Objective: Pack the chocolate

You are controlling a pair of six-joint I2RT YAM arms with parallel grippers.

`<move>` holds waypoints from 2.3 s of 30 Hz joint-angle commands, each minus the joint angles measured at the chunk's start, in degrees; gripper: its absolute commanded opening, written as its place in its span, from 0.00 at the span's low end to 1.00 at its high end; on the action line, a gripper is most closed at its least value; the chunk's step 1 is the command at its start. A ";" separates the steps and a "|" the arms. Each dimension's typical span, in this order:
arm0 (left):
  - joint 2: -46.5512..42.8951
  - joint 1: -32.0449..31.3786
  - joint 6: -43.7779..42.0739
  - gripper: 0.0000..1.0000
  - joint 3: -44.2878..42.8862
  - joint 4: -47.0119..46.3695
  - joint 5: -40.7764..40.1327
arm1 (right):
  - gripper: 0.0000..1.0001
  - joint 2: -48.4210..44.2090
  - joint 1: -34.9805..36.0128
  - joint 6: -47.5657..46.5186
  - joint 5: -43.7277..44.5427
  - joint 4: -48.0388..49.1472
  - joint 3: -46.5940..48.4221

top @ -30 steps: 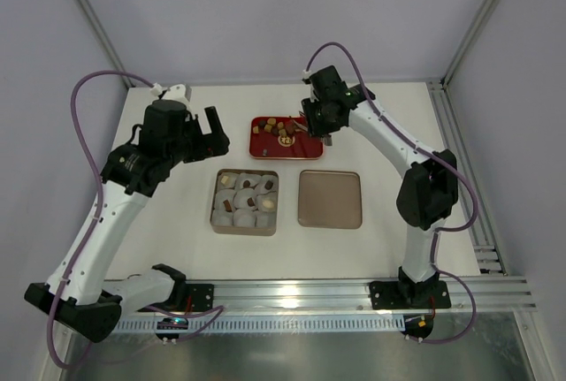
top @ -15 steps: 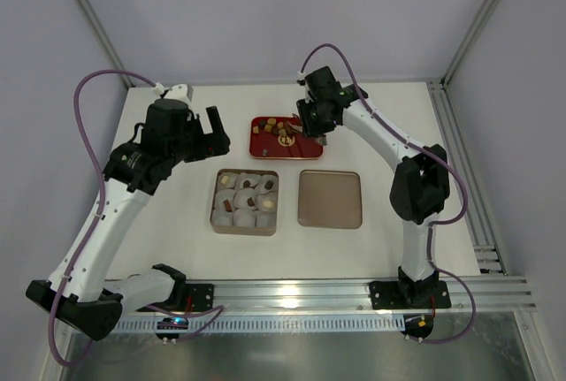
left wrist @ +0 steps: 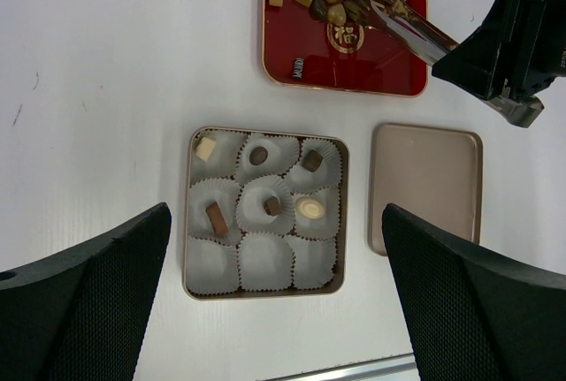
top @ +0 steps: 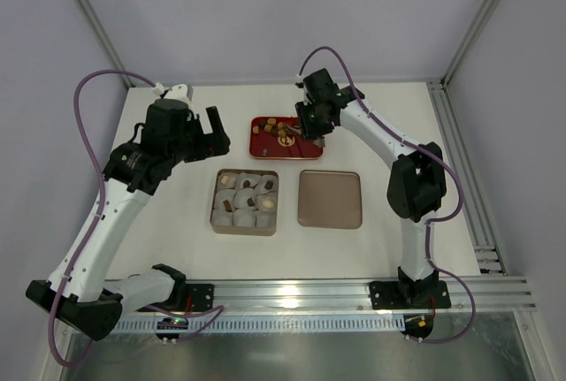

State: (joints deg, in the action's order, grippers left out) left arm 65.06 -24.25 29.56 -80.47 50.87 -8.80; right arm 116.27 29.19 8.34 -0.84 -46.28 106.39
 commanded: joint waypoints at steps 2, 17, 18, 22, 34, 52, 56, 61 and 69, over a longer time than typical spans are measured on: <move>-0.19 0.26 -0.38 1.00 -1.71 -1.48 -0.17 | 0.41 -0.26 0.17 0.10 -0.74 1.81 1.72; -0.28 0.26 -0.47 1.00 -1.71 -1.48 -0.25 | 0.38 1.07 0.08 0.27 -1.18 1.02 1.28; -0.19 0.26 -0.47 1.00 -1.71 -1.48 -0.17 | 0.38 1.15 -0.01 0.19 -1.18 1.02 1.28; -0.11 0.26 -0.38 1.00 -1.71 -1.57 -0.17 | 0.38 1.07 -0.01 -0.07 -1.09 1.11 0.93; -0.37 0.26 -0.47 1.00 -1.80 -1.48 -0.17 | 0.32 -1.66 -0.19 0.63 -0.92 0.93 1.63; -1.34 0.26 -0.47 1.00 -2.59 -1.21 0.18 | 0.31 -9.65 -0.19 1.77 -0.65 -0.48 0.14; -1.51 0.26 -0.56 1.00 -3.03 -1.21 0.18 | 0.31 -12.63 -0.10 2.38 -2.41 -0.30 -1.09; -1.51 0.26 -0.65 1.00 -3.56 -1.04 0.10 | 0.31 -16.42 3.06 3.09 -3.99 0.14 -3.99; -1.51 0.26 -1.00 1.00 -4.44 -0.69 -0.25 | 0.31 -21.26 15.45 5.10 -3.20 1.72 -11.20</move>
State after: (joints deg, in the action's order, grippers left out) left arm 64.75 -24.25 29.50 -82.56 50.92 -8.80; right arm 97.97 40.51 11.86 -3.18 -46.74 96.82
